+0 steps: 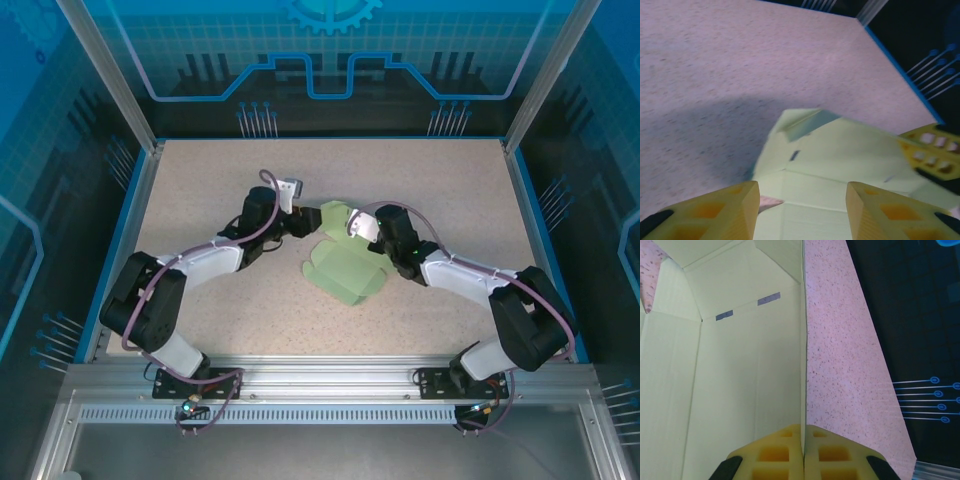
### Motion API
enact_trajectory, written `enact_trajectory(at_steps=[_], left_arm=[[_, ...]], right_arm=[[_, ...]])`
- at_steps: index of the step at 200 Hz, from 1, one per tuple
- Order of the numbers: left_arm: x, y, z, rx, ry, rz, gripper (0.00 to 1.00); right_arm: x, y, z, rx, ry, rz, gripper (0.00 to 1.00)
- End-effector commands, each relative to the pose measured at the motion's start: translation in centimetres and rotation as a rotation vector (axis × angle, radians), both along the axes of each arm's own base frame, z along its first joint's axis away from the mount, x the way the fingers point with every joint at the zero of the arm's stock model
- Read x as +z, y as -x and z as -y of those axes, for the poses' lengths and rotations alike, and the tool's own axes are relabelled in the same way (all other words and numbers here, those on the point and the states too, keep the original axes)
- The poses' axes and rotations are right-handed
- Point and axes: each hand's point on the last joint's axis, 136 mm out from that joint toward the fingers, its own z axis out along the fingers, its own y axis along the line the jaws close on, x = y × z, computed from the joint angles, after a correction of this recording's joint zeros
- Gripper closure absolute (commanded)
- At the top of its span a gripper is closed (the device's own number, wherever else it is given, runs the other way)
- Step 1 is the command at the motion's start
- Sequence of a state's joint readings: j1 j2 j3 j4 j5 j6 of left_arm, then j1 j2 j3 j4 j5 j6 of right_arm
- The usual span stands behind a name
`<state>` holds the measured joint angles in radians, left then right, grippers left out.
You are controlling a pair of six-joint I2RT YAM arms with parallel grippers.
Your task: Fold the paper box
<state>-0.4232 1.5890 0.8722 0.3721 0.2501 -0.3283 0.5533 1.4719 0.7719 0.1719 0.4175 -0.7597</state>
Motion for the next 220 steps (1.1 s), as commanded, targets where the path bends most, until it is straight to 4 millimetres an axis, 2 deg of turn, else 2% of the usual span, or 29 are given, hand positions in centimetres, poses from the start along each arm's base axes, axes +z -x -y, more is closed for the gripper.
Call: enact_trajectory(at_steps=[1,18,35,41,43,47,72,113,149,170,220], left_arm=[[1.1,1.5,2.0,-0.095,0.053,-0.072,0.50],[0.7,2.1,2.6,-0.124,0.020,-0.071,0.50],[-0.6,3.2,3.3,-0.171,-0.034,-0.054,0.50],[-1.1,3.8,3.8,-0.196,-0.055,-0.041,0.49],[-1.2,3.9,3.8,-0.200,-0.062,-0.037,0.50],[-1.5,4.1,4.1,-0.212,-0.078,-0.025,0.50],[-2.8,5.5,5.2,-0.280,-0.163,0.031,0.49],[-4.0,5.5,5.3,-0.331,-0.228,0.141,0.47],[-4.3,3.7,5.7,-0.323,-0.252,0.210,0.44],[-4.7,1.4,5.1,-0.283,-0.255,0.212,0.44],[-3.5,-2.8,4.2,-0.236,-0.218,0.239,0.45]], right_arm=[[1.5,-0.1,-0.2,0.026,-0.079,-0.012,0.98],[2.2,0.0,0.0,0.017,-0.145,-0.048,0.98],[2.9,0.0,0.2,0.013,-0.203,-0.094,0.98],[2.5,0.3,0.5,0.002,-0.222,-0.133,0.98],[3.4,0.0,0.3,0.003,-0.239,-0.124,0.98],[3.8,0.0,0.2,0.003,-0.258,-0.136,0.98],[4.9,0.9,0.2,-0.019,-0.353,-0.249,0.99],[5.9,2.7,0.9,-0.090,-0.455,-0.446,1.00],[7.4,3.9,0.4,-0.089,-0.575,-0.571,1.00],[8.0,4.1,0.3,-0.080,-0.619,-0.594,1.00],[7.7,4.5,0.0,-0.061,-0.638,-0.633,1.00]])
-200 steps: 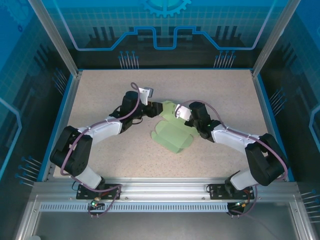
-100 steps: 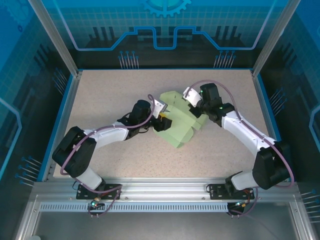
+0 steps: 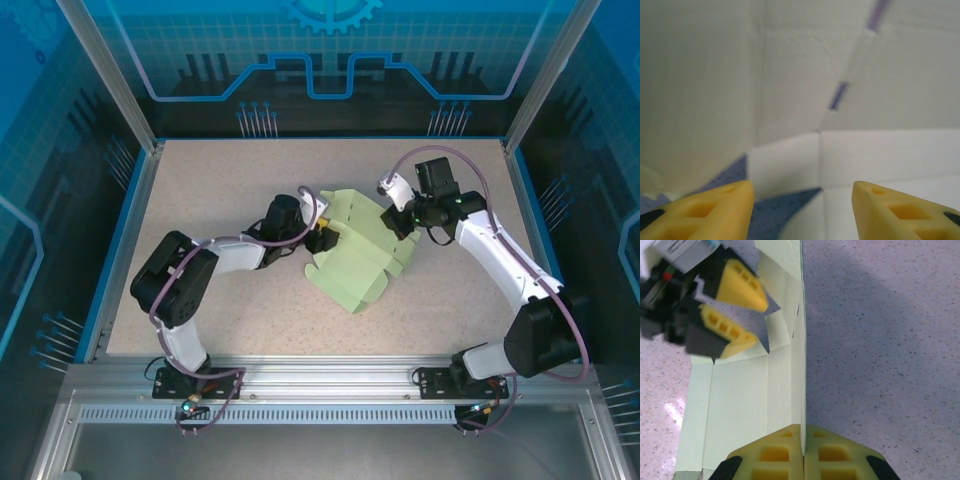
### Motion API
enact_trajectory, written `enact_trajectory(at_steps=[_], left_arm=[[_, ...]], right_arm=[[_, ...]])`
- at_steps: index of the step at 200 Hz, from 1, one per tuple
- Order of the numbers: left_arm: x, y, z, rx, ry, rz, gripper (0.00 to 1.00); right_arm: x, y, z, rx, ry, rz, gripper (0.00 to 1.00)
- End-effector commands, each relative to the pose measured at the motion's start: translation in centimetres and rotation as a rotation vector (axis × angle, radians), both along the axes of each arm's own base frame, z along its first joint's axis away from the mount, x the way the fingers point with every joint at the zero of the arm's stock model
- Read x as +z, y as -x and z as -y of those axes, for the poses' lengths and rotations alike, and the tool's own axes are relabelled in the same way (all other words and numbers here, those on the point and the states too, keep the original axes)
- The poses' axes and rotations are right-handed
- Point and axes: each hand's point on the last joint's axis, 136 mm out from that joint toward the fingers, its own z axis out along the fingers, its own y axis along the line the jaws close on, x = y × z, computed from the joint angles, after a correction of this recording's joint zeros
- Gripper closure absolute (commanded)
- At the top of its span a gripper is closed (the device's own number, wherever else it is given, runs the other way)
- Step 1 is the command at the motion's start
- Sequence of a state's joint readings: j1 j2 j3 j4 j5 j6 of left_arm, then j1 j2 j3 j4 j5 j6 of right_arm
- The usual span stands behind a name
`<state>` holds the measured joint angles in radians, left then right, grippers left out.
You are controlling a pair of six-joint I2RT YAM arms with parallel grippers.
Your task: Fold the paper box
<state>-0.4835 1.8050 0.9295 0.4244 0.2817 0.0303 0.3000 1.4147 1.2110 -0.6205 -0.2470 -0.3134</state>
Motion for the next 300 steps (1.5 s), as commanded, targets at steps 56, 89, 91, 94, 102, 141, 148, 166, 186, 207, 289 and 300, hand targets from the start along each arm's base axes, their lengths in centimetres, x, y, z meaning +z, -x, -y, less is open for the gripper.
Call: enact_trajectory(at_steps=[56,89,91,94,102,141,148,166,186,207,289,300], left_arm=[[1.5,-3.3,1.3,-0.092,0.053,0.062,0.45],[1.1,-2.2,1.7,-0.151,0.073,0.036,0.45],[1.0,-2.1,1.7,-0.153,0.074,0.032,0.45],[0.9,-2.0,1.7,-0.157,0.076,0.027,0.46],[0.8,-1.8,1.7,-0.163,0.081,0.016,0.46],[0.8,-0.8,1.6,-0.160,0.104,-0.021,0.52],[0.7,-0.7,1.6,-0.157,0.103,-0.038,0.53],[0.6,-0.5,1.6,-0.147,0.116,-0.074,0.56],[0.6,0.0,1.6,-0.147,0.140,-0.086,0.59],[1.1,0.5,1.7,-0.150,0.177,-0.099,0.63],[3.6,2.5,2.7,-0.172,0.320,-0.056,0.59],[3.7,2.6,2.6,-0.164,0.318,-0.050,0.58]], right_arm=[[0.9,0.4,-1.1,0.036,-0.087,-0.055,1.00],[1.0,-0.1,-1.2,0.024,-0.108,-0.061,1.00],[1.0,-0.1,-1.2,0.023,-0.109,-0.062,1.00],[1.0,-0.2,-1.2,0.020,-0.109,-0.063,1.00],[1.1,-0.4,-1.1,0.016,-0.112,-0.063,1.00],[1.6,-1.1,-1.2,-0.003,-0.145,-0.054,1.00],[1.8,-1.1,-1.3,-0.002,-0.152,-0.050,1.00],[2.1,-1.3,-1.3,-0.009,-0.167,-0.043,1.00],[2.3,-1.4,-1.4,-0.014,-0.182,-0.039,1.00],[2.3,-1.4,-1.3,-0.023,-0.184,-0.039,1.00],[1.0,-1.9,-1.0,-0.065,-0.171,-0.071,1.00],[1.0,-1.9,-1.1,-0.063,-0.171,-0.076,1.00]])
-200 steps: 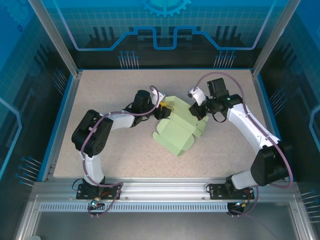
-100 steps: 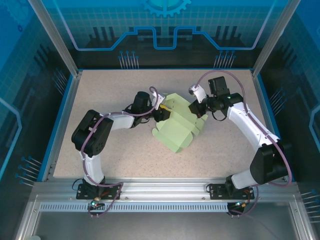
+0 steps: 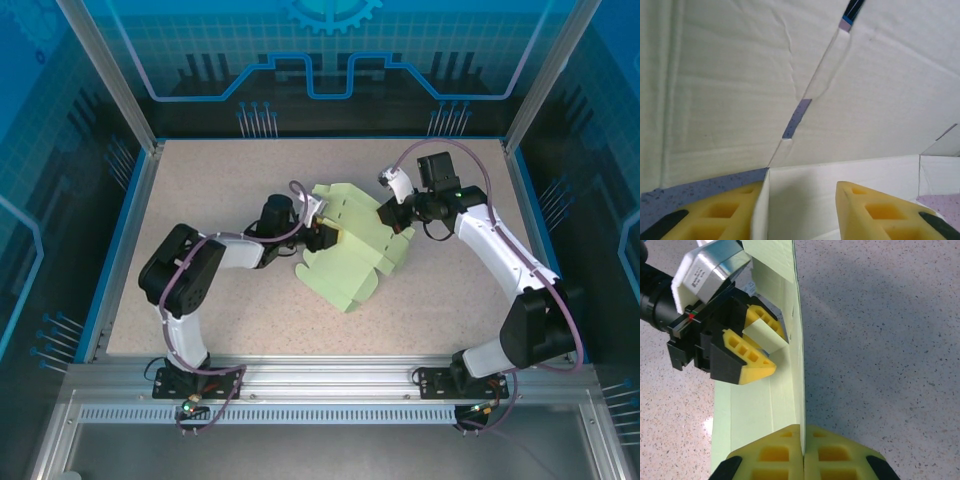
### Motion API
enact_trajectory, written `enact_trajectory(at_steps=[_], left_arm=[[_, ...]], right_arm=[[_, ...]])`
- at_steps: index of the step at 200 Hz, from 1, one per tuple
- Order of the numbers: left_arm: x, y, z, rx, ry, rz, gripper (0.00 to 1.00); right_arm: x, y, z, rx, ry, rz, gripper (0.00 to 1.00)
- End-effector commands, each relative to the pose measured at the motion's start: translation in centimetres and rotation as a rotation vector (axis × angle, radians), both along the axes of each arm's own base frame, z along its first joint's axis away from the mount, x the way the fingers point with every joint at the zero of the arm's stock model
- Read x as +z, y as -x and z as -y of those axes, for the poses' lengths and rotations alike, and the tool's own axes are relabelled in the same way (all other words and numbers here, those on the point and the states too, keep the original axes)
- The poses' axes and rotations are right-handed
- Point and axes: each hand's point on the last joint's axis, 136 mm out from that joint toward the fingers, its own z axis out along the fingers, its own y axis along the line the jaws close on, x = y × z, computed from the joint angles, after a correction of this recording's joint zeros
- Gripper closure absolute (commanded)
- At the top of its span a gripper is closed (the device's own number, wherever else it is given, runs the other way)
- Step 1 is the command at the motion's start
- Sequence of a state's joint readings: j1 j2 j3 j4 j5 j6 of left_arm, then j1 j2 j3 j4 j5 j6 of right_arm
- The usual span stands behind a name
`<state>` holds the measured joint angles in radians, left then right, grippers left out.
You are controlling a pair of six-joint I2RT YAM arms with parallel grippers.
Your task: Fold the paper box
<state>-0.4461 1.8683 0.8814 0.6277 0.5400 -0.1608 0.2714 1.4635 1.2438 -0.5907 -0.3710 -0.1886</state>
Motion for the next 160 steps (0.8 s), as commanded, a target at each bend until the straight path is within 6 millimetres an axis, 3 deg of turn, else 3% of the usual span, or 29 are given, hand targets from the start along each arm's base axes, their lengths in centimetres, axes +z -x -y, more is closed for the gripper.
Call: enact_trajectory(at_steps=[1,51,88,160], left_arm=[[3.5,1.0,1.0,-0.038,0.082,0.072,0.58],[3.2,0.0,-1.0,0.094,-0.011,0.113,0.53],[2.6,0.2,-0.9,0.096,-0.057,0.107,0.52],[2.8,2.1,0.5,0.040,-0.003,0.055,0.65]], right_arm=[[0.4,-1.0,0.1,-0.022,-0.020,0.005,1.00],[0.3,-1.0,0.1,-0.018,-0.015,0.003,1.00],[0.2,-1.0,0.0,-0.014,-0.019,-0.002,1.00],[0.2,-1.5,0.2,-0.032,-0.006,0.000,1.00]])
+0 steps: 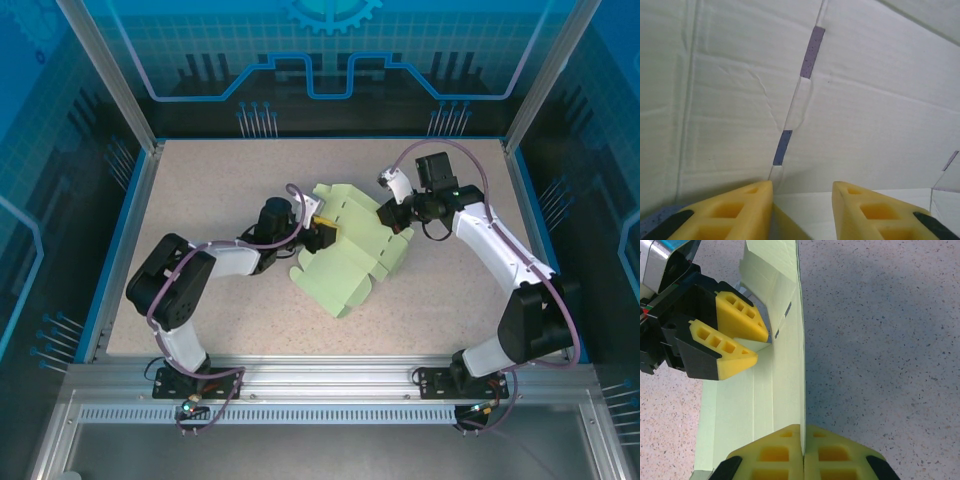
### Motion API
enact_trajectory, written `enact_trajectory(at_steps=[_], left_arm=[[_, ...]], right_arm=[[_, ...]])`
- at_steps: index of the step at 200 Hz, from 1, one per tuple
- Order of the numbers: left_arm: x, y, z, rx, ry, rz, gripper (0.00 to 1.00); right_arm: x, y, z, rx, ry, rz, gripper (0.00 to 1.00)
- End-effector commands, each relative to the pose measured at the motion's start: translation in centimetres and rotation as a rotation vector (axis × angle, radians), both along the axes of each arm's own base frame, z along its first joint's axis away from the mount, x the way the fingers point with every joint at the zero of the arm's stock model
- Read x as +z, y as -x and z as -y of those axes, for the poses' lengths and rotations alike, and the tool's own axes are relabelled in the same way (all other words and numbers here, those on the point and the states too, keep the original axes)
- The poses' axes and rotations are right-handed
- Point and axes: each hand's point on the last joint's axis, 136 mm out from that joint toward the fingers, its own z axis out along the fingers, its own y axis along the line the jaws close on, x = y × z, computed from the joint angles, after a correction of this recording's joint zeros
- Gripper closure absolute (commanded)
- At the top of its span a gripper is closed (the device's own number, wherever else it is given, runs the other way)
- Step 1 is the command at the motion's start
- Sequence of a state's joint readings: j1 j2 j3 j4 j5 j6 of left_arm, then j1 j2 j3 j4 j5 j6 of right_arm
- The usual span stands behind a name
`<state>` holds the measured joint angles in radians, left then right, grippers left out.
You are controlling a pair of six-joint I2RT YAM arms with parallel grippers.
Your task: Fold the paper box
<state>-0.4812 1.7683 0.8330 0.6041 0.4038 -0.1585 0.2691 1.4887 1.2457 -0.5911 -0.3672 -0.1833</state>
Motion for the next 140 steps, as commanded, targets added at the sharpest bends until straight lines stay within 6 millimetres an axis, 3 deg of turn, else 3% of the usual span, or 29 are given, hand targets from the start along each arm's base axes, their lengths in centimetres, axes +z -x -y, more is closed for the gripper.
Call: enact_trajectory(at_steps=[1,60,81,140], left_arm=[[1.1,1.7,1.1,-0.049,0.036,0.002,0.65],[-0.1,2.8,3.2,-0.091,0.065,-0.026,0.62],[0.3,2.9,3.5,-0.100,0.090,-0.020,0.59],[2.8,2.4,1.0,-0.050,0.058,0.036,0.54]], right_arm=[[1.0,-1.2,0.2,-0.025,-0.013,0.025,1.00],[0.5,-1.2,-0.3,-0.020,-0.040,0.012,1.00],[0.3,-1.2,-0.3,-0.022,-0.036,0.011,1.00],[0.4,-0.7,0.9,-0.010,0.039,0.036,1.00]])
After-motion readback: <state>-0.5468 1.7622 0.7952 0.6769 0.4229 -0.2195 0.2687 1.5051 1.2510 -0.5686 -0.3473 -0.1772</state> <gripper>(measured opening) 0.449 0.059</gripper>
